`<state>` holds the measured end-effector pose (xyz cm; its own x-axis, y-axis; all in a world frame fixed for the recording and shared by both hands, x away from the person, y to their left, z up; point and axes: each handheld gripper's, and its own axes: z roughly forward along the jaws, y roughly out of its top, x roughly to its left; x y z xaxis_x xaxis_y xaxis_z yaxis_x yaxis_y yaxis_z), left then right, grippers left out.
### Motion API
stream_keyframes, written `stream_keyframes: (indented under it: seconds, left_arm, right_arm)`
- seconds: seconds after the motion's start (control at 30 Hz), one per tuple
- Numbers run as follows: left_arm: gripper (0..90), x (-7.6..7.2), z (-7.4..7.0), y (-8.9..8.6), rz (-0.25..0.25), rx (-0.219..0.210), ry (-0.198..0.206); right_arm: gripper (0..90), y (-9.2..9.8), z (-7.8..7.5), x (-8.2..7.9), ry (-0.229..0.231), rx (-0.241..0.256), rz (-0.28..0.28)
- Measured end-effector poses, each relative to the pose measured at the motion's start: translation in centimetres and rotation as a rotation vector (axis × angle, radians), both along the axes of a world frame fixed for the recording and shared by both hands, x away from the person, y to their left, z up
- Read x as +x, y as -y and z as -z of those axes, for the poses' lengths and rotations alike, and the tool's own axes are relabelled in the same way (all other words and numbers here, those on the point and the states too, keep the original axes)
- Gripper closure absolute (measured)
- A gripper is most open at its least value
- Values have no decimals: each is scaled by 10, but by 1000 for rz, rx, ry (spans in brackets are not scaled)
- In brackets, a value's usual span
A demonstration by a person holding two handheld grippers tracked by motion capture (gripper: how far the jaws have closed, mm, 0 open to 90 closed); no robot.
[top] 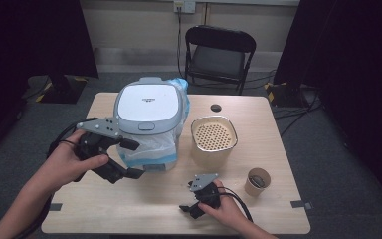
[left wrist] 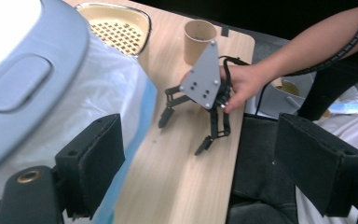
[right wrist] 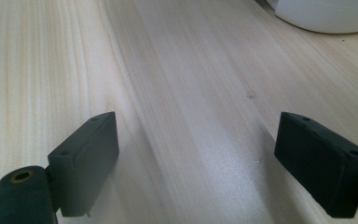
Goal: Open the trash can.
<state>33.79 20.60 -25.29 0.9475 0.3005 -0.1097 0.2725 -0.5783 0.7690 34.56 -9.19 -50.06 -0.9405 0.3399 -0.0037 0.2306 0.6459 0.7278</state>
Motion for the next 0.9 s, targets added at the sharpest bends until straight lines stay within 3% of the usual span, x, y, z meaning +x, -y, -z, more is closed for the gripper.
stream_keyframes:
  seconds: [0.43,0.77,0.9]
  left_arm:
    - [159,22,-11,6,-17,15,23]
    - [159,38,-8,11,-43,23,44]
    - [159,45,-4,15,-41,47,56]
  right_arm:
    - [130,0,0,0,0,0,0]
    - [130,0,0,0,0,0,0]
    - [130,0,0,0,0,0,-1]
